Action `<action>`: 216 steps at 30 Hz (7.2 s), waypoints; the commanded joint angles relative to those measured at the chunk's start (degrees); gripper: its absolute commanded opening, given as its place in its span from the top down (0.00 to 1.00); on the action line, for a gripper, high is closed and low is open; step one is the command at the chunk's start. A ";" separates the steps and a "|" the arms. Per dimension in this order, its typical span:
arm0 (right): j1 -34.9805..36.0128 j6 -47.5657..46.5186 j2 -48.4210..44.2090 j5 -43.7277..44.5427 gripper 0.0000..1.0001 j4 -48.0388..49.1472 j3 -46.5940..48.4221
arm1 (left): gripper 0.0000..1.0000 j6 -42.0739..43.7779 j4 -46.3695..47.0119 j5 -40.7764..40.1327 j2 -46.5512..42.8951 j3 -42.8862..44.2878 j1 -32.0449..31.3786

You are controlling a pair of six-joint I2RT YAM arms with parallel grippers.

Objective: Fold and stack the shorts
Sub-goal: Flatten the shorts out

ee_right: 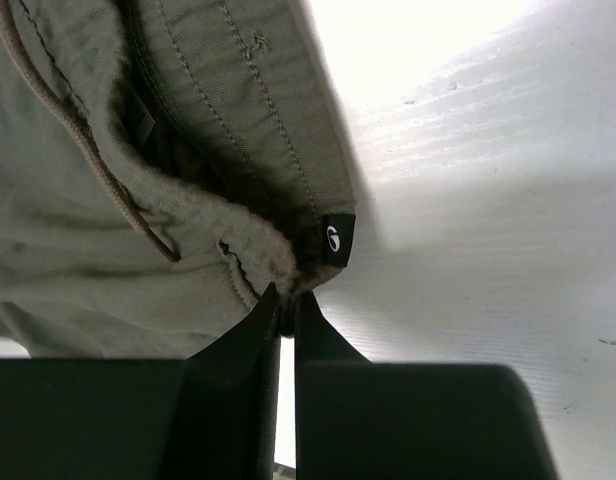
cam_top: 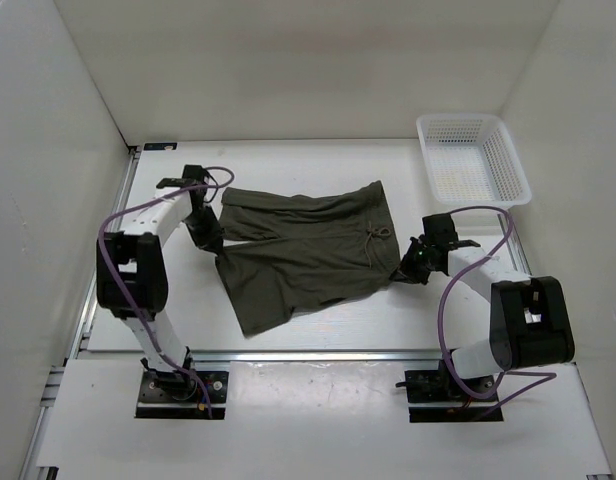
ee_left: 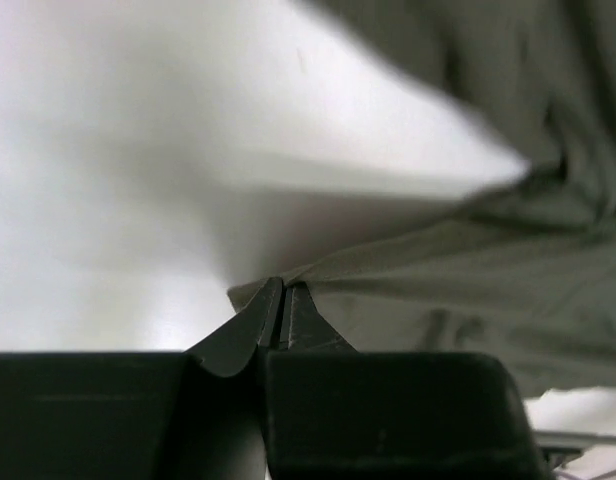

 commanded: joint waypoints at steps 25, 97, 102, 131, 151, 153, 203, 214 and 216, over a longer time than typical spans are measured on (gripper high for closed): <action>1.14 0.40 -6.04 2.17 1.00 -2.46 1.28 | 0.35 -17.46 -3.85 7.74 -27.65 -23.38 -19.24; 1.14 -10.15 -0.71 7.89 1.00 -22.77 55.68 | 0.90 -1.86 -19.92 -5.90 0.24 52.63 1.81; 0.61 -9.28 21.01 4.47 1.00 -21.62 84.46 | 0.90 -0.27 -19.24 1.57 14.52 77.12 8.40; 0.61 -9.63 -17.35 4.28 1.00 -14.13 24.30 | 0.90 7.91 -10.23 7.84 -18.59 30.29 11.75; 2.46 -17.18 -22.31 5.51 1.00 -38.76 71.50 | 0.90 -0.79 -17.38 -3.78 -25.20 63.52 13.42; 2.46 -17.18 -21.16 7.01 1.00 -38.76 72.02 | 0.90 -0.79 -16.77 -3.77 -22.13 64.32 13.42; 2.98 -15.87 -10.61 4.90 0.27 -23.19 28.96 | 0.81 7.56 -5.33 5.11 -15.44 19.68 9.40; 0.79 -9.01 -13.94 1.38 0.22 -23.55 14.99 | 0.20 -3.07 -0.77 -7.10 1.51 9.82 -16.36; 0.79 -9.00 -15.69 1.38 0.22 -23.55 13.85 | 0.20 -4.22 -0.77 -9.48 4.94 9.83 -18.04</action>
